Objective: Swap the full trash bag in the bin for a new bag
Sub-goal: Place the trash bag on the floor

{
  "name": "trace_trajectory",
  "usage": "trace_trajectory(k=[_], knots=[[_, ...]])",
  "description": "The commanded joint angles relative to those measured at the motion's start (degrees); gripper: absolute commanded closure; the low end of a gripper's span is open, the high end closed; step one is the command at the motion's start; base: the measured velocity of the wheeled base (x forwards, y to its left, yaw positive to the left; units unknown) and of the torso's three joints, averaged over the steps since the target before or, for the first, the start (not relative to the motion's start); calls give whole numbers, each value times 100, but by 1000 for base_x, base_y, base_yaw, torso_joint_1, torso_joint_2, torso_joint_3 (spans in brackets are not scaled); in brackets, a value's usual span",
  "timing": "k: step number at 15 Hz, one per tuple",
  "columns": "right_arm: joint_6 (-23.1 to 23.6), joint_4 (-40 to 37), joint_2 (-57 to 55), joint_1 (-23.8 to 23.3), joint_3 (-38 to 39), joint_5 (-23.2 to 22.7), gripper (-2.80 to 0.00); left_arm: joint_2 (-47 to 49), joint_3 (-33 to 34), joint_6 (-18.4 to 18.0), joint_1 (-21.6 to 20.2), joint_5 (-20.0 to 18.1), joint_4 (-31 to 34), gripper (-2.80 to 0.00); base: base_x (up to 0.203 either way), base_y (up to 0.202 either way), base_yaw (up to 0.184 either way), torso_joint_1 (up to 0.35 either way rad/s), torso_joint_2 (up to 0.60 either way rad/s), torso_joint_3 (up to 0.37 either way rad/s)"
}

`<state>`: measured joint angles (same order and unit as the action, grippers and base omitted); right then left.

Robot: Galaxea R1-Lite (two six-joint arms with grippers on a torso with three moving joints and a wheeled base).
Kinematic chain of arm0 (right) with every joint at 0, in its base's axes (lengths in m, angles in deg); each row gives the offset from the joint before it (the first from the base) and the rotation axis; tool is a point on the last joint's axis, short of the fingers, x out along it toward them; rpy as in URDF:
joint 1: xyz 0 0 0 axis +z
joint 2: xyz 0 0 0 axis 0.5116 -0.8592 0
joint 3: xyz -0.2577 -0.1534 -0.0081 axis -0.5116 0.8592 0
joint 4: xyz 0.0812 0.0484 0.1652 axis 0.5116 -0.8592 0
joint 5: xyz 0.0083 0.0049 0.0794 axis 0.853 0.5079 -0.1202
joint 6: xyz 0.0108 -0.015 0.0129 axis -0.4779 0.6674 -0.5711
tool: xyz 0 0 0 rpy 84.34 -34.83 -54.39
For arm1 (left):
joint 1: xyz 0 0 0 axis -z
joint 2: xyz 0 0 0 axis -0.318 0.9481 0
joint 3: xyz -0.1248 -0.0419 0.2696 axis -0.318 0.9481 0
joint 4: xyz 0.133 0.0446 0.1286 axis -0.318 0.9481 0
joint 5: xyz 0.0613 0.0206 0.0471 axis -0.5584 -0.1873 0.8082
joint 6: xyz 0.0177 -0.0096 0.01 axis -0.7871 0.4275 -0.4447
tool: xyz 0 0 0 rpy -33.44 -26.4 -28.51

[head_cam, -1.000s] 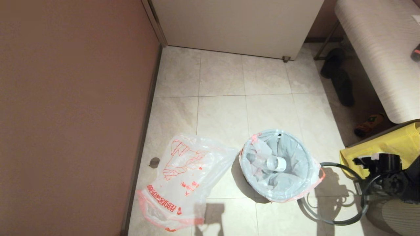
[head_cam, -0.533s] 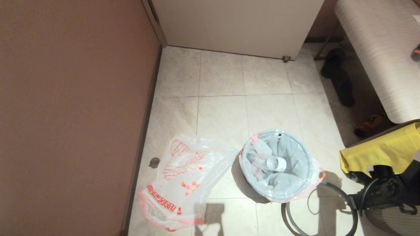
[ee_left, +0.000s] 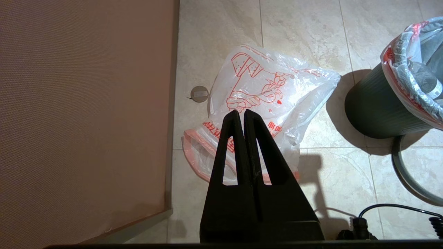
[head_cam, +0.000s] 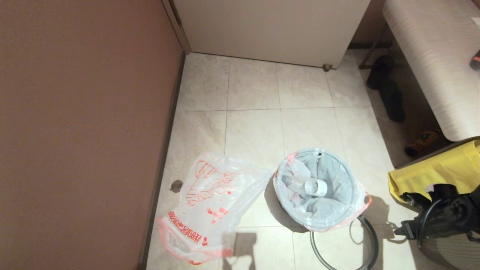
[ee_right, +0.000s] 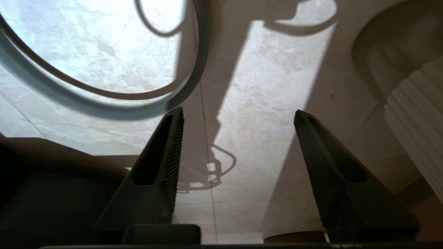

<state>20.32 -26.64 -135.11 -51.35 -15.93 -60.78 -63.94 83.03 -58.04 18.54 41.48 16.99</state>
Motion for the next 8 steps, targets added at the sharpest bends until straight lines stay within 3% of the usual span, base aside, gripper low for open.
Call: trace_trajectory(k=[1, 5, 6, 7, 8], knots=[[-37, 24, 627, 121, 217, -27, -280, -2, 5, 3, 0, 2, 1, 0, 0, 0, 0, 0, 0, 0], [-1203, 16, 1144, 1018, 346, -89, -280, -2, 1, 3, 0, 2, 1, 0, 0, 0, 0, 0, 0, 0], [-1297, 10, 1172, 1199, 317, -74, -237, -2, 1, 3, 0, 2, 1, 0, 0, 0, 0, 0, 0, 0], [-1376, 8, 1183, 1378, 238, -51, 0, -2, 2, 3, 0, 2, 1, 0, 0, 0, 0, 0, 0, 0], [-1454, 6, 1172, 1490, 112, 29, 0, -2, 1, 3, 0, 2, 1, 0, 0, 0, 0, 0, 0, 0]])
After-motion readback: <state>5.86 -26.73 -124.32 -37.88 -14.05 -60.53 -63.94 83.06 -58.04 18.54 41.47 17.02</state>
